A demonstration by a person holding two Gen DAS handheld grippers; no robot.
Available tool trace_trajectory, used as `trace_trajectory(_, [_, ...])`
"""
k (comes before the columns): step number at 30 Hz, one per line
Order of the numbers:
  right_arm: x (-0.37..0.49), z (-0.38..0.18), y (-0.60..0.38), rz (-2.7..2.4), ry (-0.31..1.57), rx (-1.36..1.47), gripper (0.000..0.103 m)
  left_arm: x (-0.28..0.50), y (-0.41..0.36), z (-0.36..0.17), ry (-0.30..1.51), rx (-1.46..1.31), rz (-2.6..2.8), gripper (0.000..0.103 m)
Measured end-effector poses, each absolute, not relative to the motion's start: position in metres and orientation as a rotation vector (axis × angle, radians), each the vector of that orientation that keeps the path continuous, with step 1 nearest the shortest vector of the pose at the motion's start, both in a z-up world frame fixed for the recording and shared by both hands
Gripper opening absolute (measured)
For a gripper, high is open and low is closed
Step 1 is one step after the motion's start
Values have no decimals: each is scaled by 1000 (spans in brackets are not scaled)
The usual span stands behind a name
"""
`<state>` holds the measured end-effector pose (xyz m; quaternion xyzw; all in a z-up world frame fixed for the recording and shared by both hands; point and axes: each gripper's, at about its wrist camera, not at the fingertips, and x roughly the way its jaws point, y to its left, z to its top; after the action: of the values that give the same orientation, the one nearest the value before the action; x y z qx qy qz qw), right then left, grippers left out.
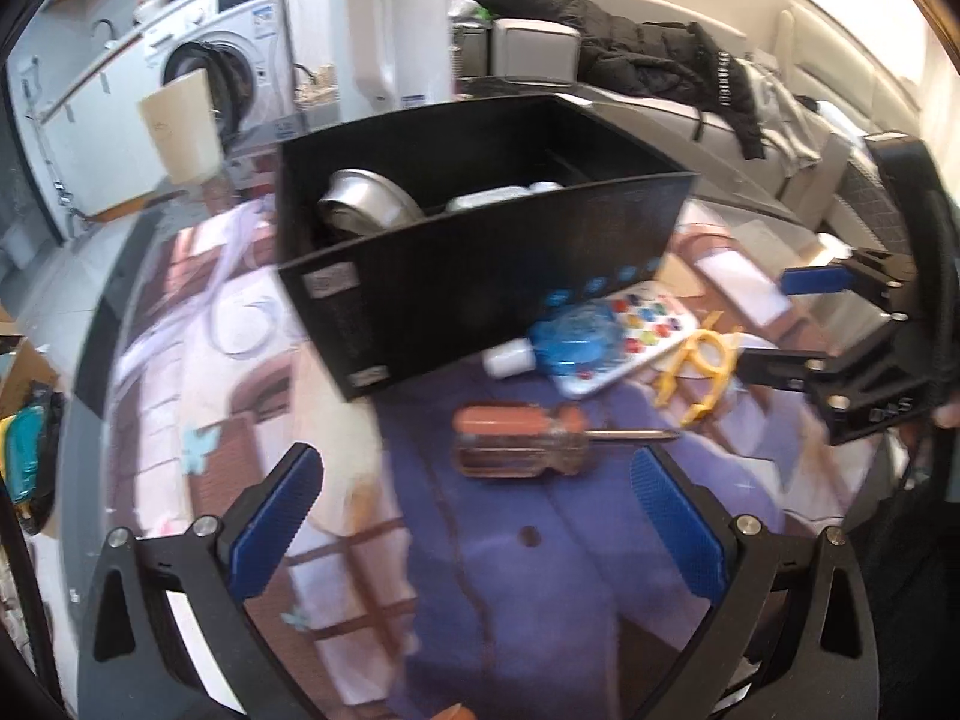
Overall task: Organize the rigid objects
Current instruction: 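Lower the left tool around the screwdriver handle while the right tool lowers over the yellow opener, then close the left tool on the screwdriver while the right tool closes on the yellow opener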
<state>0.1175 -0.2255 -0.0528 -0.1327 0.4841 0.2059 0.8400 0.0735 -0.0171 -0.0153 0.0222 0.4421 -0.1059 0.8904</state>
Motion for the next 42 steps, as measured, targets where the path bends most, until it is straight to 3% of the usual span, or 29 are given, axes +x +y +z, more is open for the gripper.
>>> trace_trajectory(23, [117, -53, -212, 526, 1008, -303, 103, 90, -38, -26, 956, 3, -247, 103])
trace_trajectory(26, [115, -54, -210, 528, 1007, -314, 103, 86, -38, -27, 943, 30, -244, 98])
trace_trajectory(28, [114, -54, -208, 531, 1008, -320, 103, 82, -39, -26, 920, 33, -257, 85])
trace_trajectory(42, [99, -54, -191, 590, 1003, -293, 102, 76, -24, -9, 844, 0, -224, 85])
